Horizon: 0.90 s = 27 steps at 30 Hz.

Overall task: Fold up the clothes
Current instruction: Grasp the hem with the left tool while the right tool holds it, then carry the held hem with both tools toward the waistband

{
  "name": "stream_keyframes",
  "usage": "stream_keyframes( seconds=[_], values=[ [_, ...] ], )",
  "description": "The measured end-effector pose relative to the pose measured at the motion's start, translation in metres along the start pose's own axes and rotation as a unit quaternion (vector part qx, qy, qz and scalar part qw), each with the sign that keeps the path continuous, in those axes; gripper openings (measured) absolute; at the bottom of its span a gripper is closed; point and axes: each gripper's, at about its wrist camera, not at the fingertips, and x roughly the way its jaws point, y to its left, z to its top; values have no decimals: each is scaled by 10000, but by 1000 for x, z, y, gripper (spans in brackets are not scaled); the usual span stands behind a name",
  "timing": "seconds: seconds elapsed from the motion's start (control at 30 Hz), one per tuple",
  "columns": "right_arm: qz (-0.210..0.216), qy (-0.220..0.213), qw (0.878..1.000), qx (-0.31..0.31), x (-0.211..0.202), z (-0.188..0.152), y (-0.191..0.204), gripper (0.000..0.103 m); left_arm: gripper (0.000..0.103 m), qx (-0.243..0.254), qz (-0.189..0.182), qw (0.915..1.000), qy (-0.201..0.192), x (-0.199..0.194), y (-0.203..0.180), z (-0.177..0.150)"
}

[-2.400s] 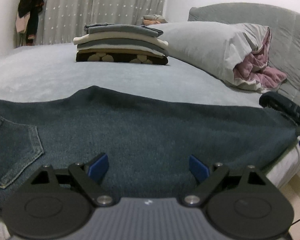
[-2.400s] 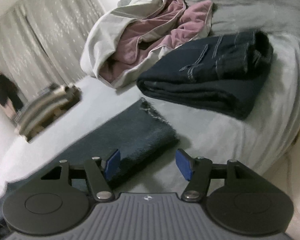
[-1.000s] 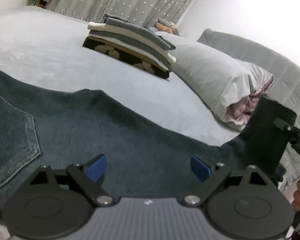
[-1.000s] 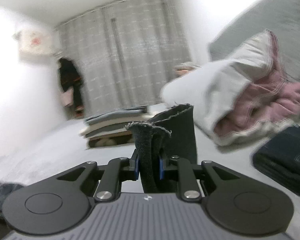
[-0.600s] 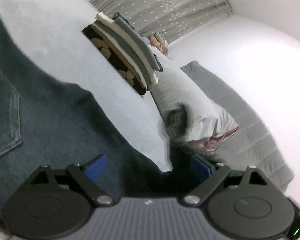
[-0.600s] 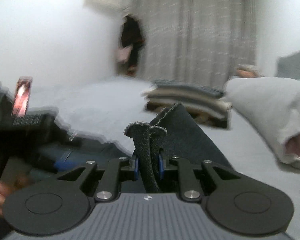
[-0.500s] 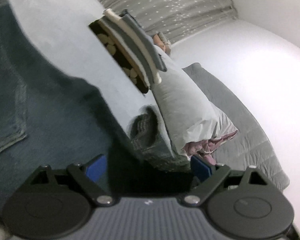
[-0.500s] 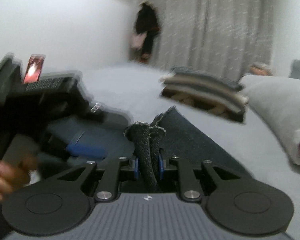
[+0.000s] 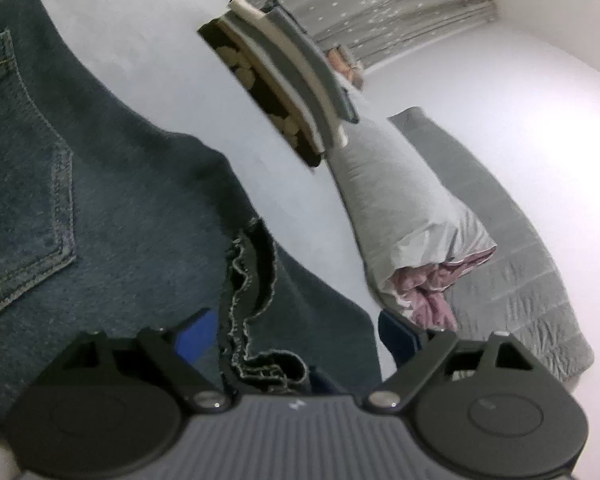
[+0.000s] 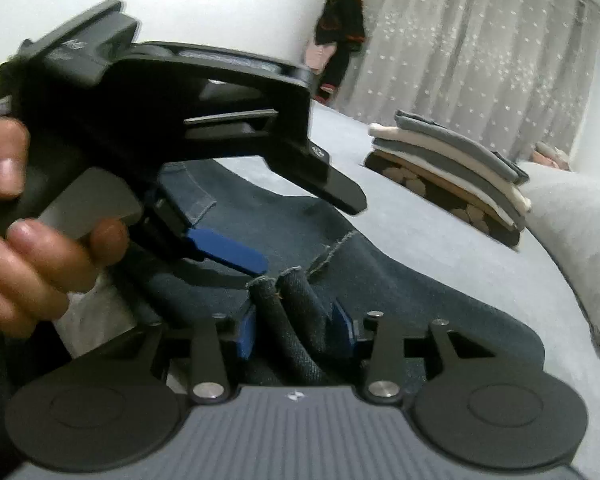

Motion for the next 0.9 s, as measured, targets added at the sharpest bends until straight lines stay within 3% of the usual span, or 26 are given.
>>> stream_keyframes(
  seconds=[0.03, 0.17, 0.27, 0.33, 0.43, 0.47, 0.57, 0.6, 0.63, 0.7, 0.9],
  values=[
    [37, -28, 10000, -34, -1, -1, 1, 17, 88, 0, 65, 10000, 54, 1, -1, 1],
    [-55, -276, 9995, 136, -9, -1, -1, 16, 86, 21, 282, 9992, 275, 9, -6, 5],
    [-58, -493, 9984, 257, -20, 4, -4, 16, 76, -152, 310, 9988, 360, 17, -5, 9],
    [0, -584, 9977, 349, -26, 7, -7, 16, 64, -298, 339, 9981, 428, 24, -5, 11],
    [62, -614, 9968, 504, -29, 7, -10, 16, 30, -318, 414, 9972, 539, 33, -8, 12],
    [62, -609, 9967, 527, -28, 5, -11, 16, 12, -222, 511, 9970, 529, 35, -11, 11],
    [-91, -585, 9974, 409, -24, -1, -6, 20, 9, 160, 744, 9963, 388, 33, -25, 10],
    [-171, -583, 9976, 330, -22, -4, -4, 26, 9, 295, 764, 9961, 319, 31, -30, 11],
    [-348, -587, 9975, 196, -21, -8, 0, 38, 9, 431, 773, 9958, 246, 28, -36, 11],
    [-713, -578, 9958, -36, -20, -16, 6, 48, 9, 650, 769, 9948, 120, 24, -48, 13],
    [-1532, -448, 9872, 13, -21, -35, -4, 51, 8, 1277, 978, 9870, -62, 16, -70, 17]
  ],
)
